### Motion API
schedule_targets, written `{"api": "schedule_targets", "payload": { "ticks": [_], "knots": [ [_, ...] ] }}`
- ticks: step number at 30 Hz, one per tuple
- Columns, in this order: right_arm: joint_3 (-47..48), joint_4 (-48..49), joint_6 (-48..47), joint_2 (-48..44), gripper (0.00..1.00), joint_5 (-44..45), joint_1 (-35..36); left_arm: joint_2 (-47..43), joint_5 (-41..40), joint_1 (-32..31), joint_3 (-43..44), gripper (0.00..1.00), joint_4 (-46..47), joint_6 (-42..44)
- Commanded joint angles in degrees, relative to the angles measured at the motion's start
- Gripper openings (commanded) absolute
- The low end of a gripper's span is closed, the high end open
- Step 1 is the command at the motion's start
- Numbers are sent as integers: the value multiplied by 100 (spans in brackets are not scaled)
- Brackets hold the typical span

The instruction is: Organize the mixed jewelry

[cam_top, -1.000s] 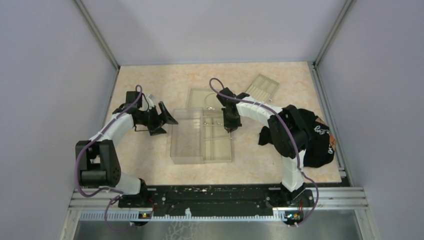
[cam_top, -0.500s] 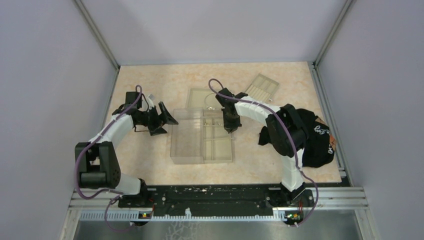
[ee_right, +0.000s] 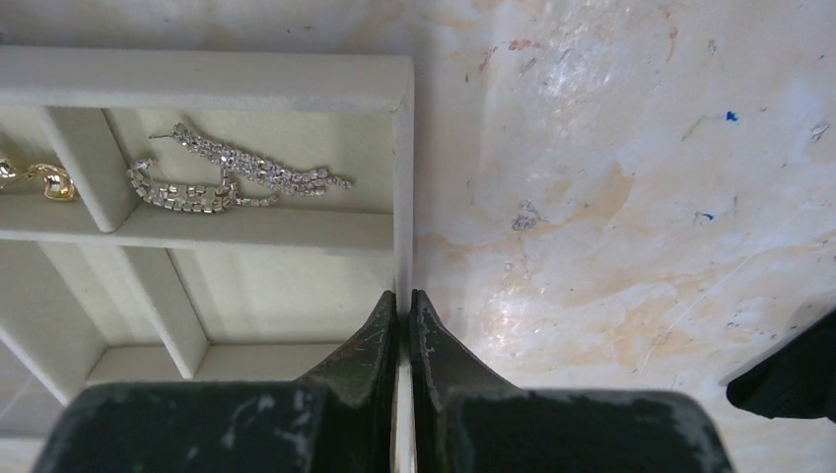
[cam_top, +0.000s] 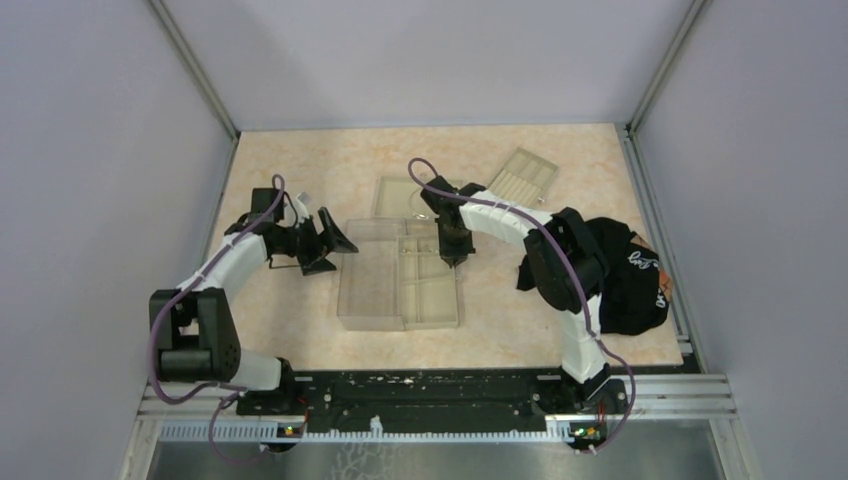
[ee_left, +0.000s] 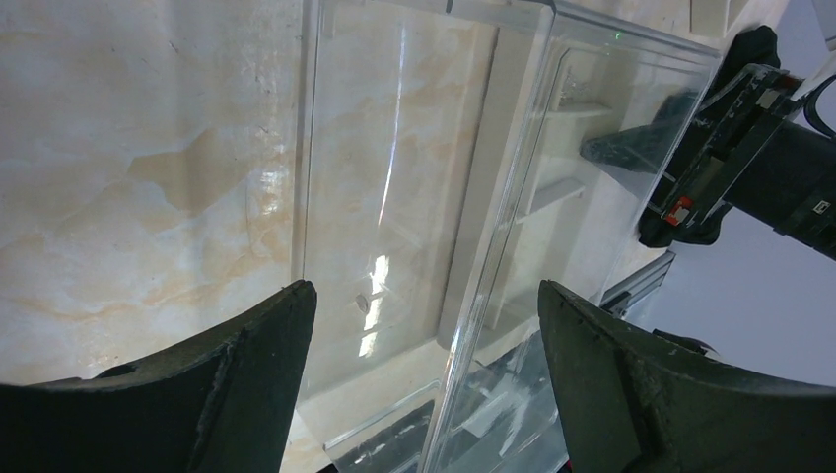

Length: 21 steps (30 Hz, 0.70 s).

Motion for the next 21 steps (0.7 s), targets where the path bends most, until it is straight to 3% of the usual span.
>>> {"api": "schedule_targets", "payload": {
  "ticks": [1,15,21],
  "knots": [
    [397,-266,319,40,0,-171,56,-264,110,-37,-141,89,181,-125],
    [624,-80,834,180,0,-553,164,-441,187,-55,-330,89,231,-279],
    [576,733,1095,138,2,-1570,342,-364,110,-70,-208,89,210,-199]
  ]
}}
